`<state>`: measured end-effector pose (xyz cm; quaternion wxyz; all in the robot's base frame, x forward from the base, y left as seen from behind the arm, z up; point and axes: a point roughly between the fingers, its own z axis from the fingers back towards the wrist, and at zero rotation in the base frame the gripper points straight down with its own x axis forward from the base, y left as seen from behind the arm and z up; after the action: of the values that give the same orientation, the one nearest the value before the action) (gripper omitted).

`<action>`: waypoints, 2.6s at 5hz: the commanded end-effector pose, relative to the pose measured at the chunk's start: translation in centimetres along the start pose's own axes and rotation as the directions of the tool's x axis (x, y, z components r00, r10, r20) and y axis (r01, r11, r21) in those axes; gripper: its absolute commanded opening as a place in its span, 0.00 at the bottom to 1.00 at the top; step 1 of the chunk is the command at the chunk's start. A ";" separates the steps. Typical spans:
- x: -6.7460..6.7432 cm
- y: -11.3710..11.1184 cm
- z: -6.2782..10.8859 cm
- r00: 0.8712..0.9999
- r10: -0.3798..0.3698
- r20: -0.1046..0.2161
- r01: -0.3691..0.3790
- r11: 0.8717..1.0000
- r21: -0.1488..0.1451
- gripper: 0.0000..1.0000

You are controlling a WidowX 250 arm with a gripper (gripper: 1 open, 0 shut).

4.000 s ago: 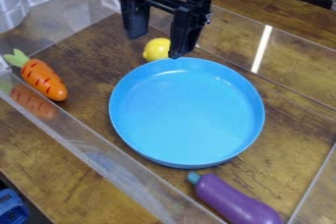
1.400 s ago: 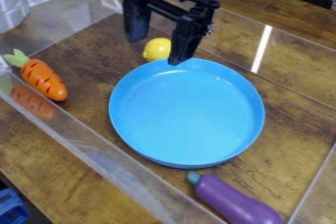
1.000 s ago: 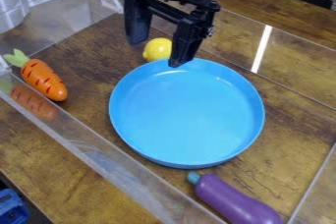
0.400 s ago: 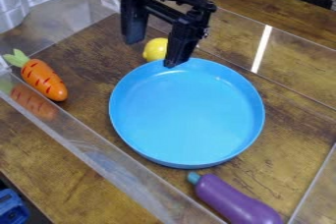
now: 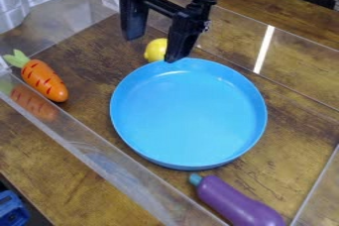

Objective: Move the carrot to the left side

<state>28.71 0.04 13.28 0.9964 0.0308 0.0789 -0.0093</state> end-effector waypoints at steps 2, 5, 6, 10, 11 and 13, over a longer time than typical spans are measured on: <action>0.1 -0.4 1.9 0.997 -0.008 0.072 0.007 1.000 0.010 1.00; -0.1 -1.0 1.1 0.999 -0.030 0.042 0.028 0.999 0.028 1.00; -0.1 -0.8 1.1 0.999 -0.030 0.037 0.029 0.999 0.031 1.00; 0.1 -0.2 0.9 0.999 -0.031 0.025 0.030 0.999 0.028 1.00; 0.2 -0.1 0.9 0.999 -0.030 0.025 0.029 0.999 0.026 1.00; 0.2 0.1 1.3 0.999 -0.037 0.033 0.037 0.999 0.015 1.00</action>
<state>28.28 -0.34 12.89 0.9941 0.0374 0.0949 -0.0374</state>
